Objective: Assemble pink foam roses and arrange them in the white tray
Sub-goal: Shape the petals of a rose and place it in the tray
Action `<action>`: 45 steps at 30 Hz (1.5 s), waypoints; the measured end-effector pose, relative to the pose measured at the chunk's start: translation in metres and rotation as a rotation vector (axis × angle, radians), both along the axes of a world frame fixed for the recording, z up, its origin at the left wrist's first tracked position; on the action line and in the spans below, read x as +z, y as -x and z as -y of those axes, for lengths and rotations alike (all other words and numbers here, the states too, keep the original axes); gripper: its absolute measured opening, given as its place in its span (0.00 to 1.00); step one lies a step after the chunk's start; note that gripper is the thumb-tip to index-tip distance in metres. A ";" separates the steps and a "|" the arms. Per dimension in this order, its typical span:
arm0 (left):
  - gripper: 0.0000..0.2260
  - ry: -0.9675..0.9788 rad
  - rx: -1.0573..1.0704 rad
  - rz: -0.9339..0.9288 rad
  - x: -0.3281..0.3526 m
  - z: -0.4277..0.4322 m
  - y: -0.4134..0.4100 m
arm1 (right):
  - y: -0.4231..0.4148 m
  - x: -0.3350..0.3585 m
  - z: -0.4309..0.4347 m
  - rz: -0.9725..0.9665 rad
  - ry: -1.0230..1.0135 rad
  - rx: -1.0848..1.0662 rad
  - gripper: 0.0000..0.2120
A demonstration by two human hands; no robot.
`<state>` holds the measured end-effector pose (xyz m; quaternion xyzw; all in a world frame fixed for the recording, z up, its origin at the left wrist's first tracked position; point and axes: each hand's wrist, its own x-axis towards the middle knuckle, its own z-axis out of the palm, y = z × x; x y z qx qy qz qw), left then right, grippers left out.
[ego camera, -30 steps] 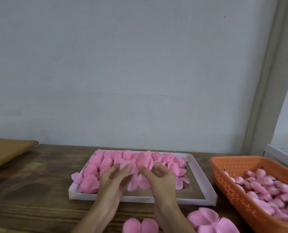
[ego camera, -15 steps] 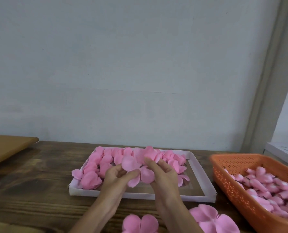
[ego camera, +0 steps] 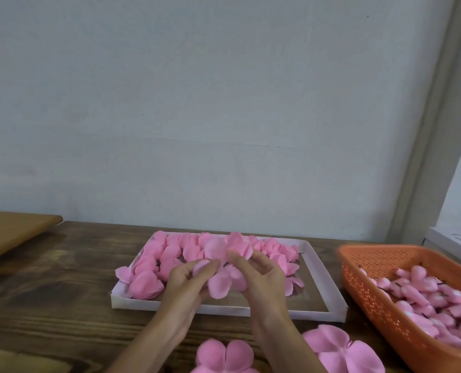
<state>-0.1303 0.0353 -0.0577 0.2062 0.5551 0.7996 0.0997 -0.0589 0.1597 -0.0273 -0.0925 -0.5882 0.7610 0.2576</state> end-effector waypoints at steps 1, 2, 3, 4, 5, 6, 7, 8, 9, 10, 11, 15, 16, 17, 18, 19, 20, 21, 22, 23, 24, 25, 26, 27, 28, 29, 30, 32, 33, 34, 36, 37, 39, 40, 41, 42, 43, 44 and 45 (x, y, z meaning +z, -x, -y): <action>0.14 -0.001 0.008 0.000 0.000 0.000 0.000 | 0.000 -0.001 0.000 -0.003 -0.015 0.007 0.05; 0.13 -0.002 0.008 -0.010 0.001 0.000 0.000 | 0.000 -0.001 0.000 -0.004 -0.025 0.011 0.06; 0.12 -0.002 0.005 -0.024 0.000 0.000 -0.001 | 0.000 -0.001 0.000 -0.005 -0.035 0.009 0.06; 0.12 -0.003 0.008 -0.035 0.000 0.000 -0.001 | 0.000 -0.001 -0.001 -0.007 -0.051 0.004 0.07; 0.12 -0.003 0.019 -0.043 0.000 0.000 -0.001 | 0.000 -0.001 -0.001 -0.016 -0.076 0.002 0.07; 0.12 -0.001 0.033 -0.045 0.000 0.000 -0.001 | 0.000 -0.001 -0.001 -0.033 -0.105 0.005 0.06; 0.12 -0.001 0.041 -0.047 -0.001 0.001 -0.001 | 0.000 0.000 -0.001 -0.055 -0.135 0.009 0.06; 0.12 0.001 0.040 -0.050 -0.001 0.001 -0.001 | 0.000 0.000 -0.002 -0.074 -0.160 0.009 0.07; 0.11 0.005 0.034 -0.057 -0.001 0.001 -0.001 | 0.000 0.000 -0.002 -0.090 -0.178 0.005 0.07; 0.11 0.009 0.028 -0.062 0.000 0.001 -0.002 | 0.001 0.000 -0.002 -0.103 -0.194 0.001 0.07; 0.10 0.010 0.026 -0.062 0.000 0.001 -0.002 | 0.001 -0.001 -0.002 -0.112 -0.209 -0.001 0.07; 0.13 -0.020 0.029 -0.020 0.002 0.000 0.000 | 0.001 -0.001 -0.003 -0.113 -0.221 0.024 0.07; 0.14 -0.032 0.036 -0.005 0.003 0.000 0.001 | 0.001 -0.001 -0.003 -0.111 -0.212 0.034 0.07; 0.15 -0.043 0.043 0.011 0.003 0.000 0.002 | 0.002 -0.002 -0.004 -0.110 -0.199 0.043 0.07; 0.15 -0.051 0.047 0.025 0.002 0.001 0.003 | 0.002 -0.002 -0.004 -0.114 -0.177 0.051 0.07; 0.14 -0.053 0.048 0.036 0.002 0.001 0.003 | 0.003 -0.003 -0.005 -0.120 -0.148 0.061 0.06; 0.14 -0.054 0.047 0.044 0.001 0.002 0.003 | 0.004 -0.004 -0.005 -0.124 -0.118 0.071 0.06; 0.14 -0.056 0.042 0.049 0.000 0.002 0.004 | 0.005 -0.006 -0.005 -0.125 -0.088 0.081 0.07; 0.13 -0.058 0.035 0.053 0.000 0.002 0.004 | 0.005 -0.007 -0.005 -0.124 -0.063 0.091 0.08; 0.13 -0.061 0.029 0.056 -0.001 0.002 0.004 | 0.006 -0.008 -0.005 -0.121 -0.046 0.101 0.09; 0.13 -0.067 0.027 0.061 -0.001 0.002 0.004 | 0.006 -0.009 -0.005 -0.118 -0.040 0.106 0.10; 0.13 -0.078 0.029 0.068 -0.001 0.001 0.004 | 0.007 -0.009 -0.005 -0.115 -0.043 0.107 0.11; 0.14 -0.090 0.032 0.074 -0.001 0.001 0.004 | 0.007 -0.009 -0.005 -0.111 -0.049 0.107 0.12; 0.14 -0.097 0.035 0.075 0.000 0.001 0.005 | 0.007 -0.009 -0.005 -0.111 -0.053 0.111 0.13; 0.14 -0.095 0.038 0.073 0.000 0.001 0.005 | 0.007 -0.008 -0.005 -0.113 -0.053 0.120 0.14; 0.14 -0.092 0.041 0.068 0.000 0.001 0.005 | 0.007 -0.008 -0.005 -0.115 -0.053 0.130 0.14; 0.14 -0.090 0.044 0.065 0.000 0.002 0.005 | 0.006 -0.008 -0.005 -0.117 -0.061 0.134 0.13; 0.13 -0.089 0.054 0.062 0.000 0.002 0.005 | 0.005 -0.007 -0.006 -0.125 -0.101 0.119 0.09; 0.13 -0.082 0.064 0.052 0.000 0.002 0.005 | 0.004 -0.007 -0.006 -0.135 -0.126 0.109 0.08; 0.13 -0.069 0.078 0.037 -0.001 0.002 0.006 | 0.004 -0.006 -0.006 -0.152 -0.153 0.101 0.07; 0.13 -0.038 0.107 0.005 -0.001 0.002 0.005 | 0.004 -0.005 -0.005 -0.198 -0.205 0.084 0.08; 0.13 -0.025 0.121 -0.013 0.000 0.002 0.005 | 0.005 -0.004 -0.005 -0.221 -0.224 0.074 0.09; 0.12 -0.001 0.141 -0.048 0.001 0.002 0.003 | 0.006 -0.005 -0.004 -0.257 -0.251 0.062 0.10; 0.13 0.004 0.146 -0.058 0.002 0.002 0.002 | 0.006 -0.005 -0.003 -0.266 -0.255 0.062 0.11; 0.13 0.004 0.151 -0.061 0.002 0.002 0.001 | 0.006 -0.005 -0.002 -0.270 -0.253 0.065 0.11; 0.14 0.000 0.156 -0.060 0.002 0.002 0.001 | 0.007 -0.006 -0.002 -0.273 -0.245 0.072 0.11; 0.15 -0.003 0.161 -0.059 0.002 0.002 0.001 | 0.007 -0.007 -0.002 -0.276 -0.236 0.081 0.11; 0.15 -0.007 0.163 -0.058 0.002 0.002 0.001 | 0.007 -0.007 -0.001 -0.277 -0.230 0.090 0.10; 0.15 -0.014 0.163 -0.057 0.002 0.003 0.002 | 0.008 -0.007 -0.001 -0.275 -0.230 0.099 0.10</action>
